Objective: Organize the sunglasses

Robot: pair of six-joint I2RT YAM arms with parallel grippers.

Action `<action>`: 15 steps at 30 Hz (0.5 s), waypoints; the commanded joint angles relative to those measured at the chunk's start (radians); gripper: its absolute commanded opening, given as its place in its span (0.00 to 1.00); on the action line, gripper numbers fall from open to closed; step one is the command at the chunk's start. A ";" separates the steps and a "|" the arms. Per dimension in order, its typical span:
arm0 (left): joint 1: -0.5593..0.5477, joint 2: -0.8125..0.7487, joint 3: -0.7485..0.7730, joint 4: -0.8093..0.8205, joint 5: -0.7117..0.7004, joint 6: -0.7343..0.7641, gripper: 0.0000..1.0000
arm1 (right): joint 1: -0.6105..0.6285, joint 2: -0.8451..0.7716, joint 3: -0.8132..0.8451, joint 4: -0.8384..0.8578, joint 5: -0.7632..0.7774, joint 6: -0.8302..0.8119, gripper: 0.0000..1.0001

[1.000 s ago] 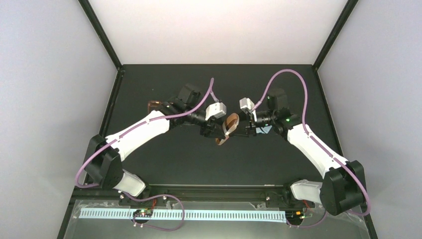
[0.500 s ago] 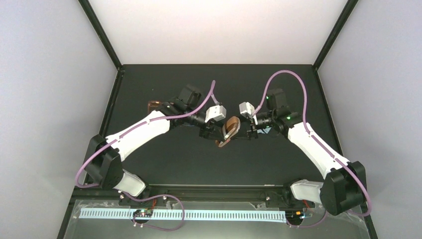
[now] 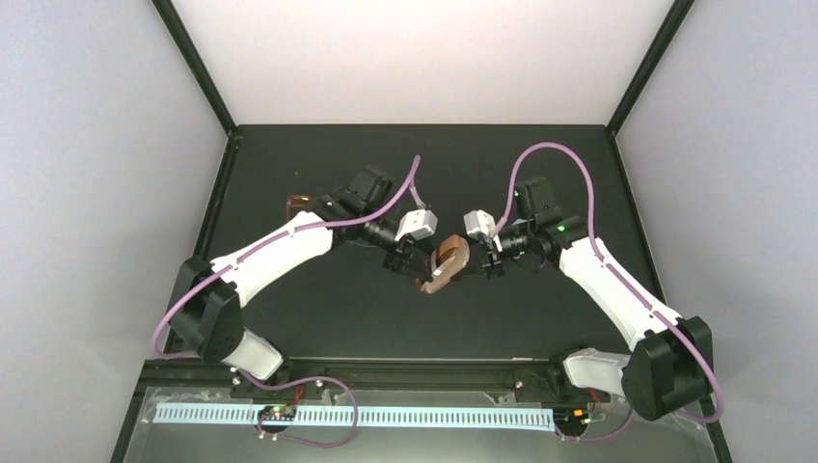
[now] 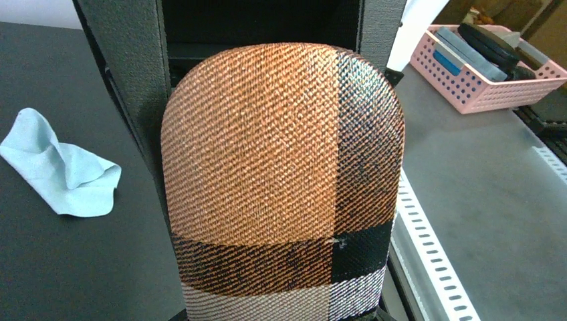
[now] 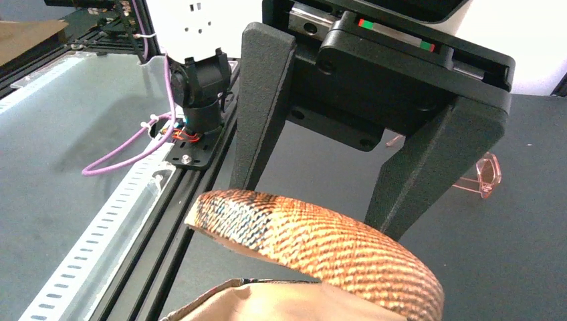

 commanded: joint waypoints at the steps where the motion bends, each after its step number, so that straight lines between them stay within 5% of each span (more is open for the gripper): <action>1: 0.000 0.000 0.067 -0.065 0.152 -0.019 0.37 | -0.005 -0.007 0.013 -0.014 0.112 -0.113 0.01; 8: -0.001 -0.065 0.010 0.188 -0.127 -0.270 0.68 | -0.005 -0.014 -0.004 0.255 0.077 0.269 0.01; 15: -0.001 -0.057 0.010 0.173 -0.149 -0.259 0.89 | -0.005 -0.018 -0.021 0.355 0.073 0.380 0.01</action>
